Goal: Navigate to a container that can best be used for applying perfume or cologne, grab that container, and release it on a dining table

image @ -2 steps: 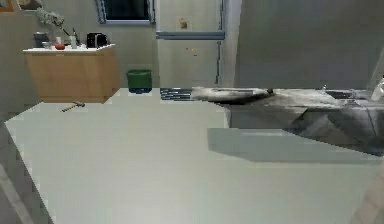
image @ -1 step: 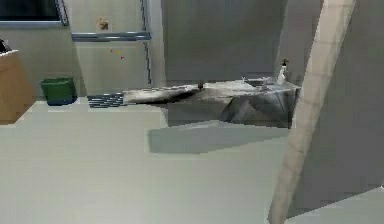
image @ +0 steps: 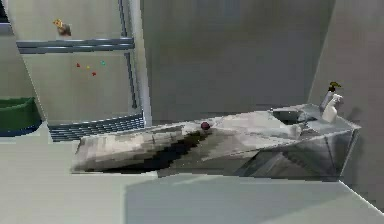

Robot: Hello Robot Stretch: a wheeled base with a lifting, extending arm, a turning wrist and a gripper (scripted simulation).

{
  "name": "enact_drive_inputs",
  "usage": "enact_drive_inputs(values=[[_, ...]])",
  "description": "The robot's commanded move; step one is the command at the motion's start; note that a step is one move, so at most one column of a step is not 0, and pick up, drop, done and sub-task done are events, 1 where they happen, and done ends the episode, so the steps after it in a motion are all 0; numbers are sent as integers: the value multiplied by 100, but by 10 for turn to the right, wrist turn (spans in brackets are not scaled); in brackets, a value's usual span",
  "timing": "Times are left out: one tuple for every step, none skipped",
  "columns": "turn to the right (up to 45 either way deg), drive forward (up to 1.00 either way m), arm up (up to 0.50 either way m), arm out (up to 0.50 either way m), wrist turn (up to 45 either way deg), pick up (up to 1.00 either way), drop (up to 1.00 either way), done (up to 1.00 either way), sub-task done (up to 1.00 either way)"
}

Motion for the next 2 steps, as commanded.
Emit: enact_drive_inputs(values=[[90, 0, 0, 0, 0, 0, 0, 0, 0], [0, 25, 0, 0, 0, 0, 0, 0, 0]])
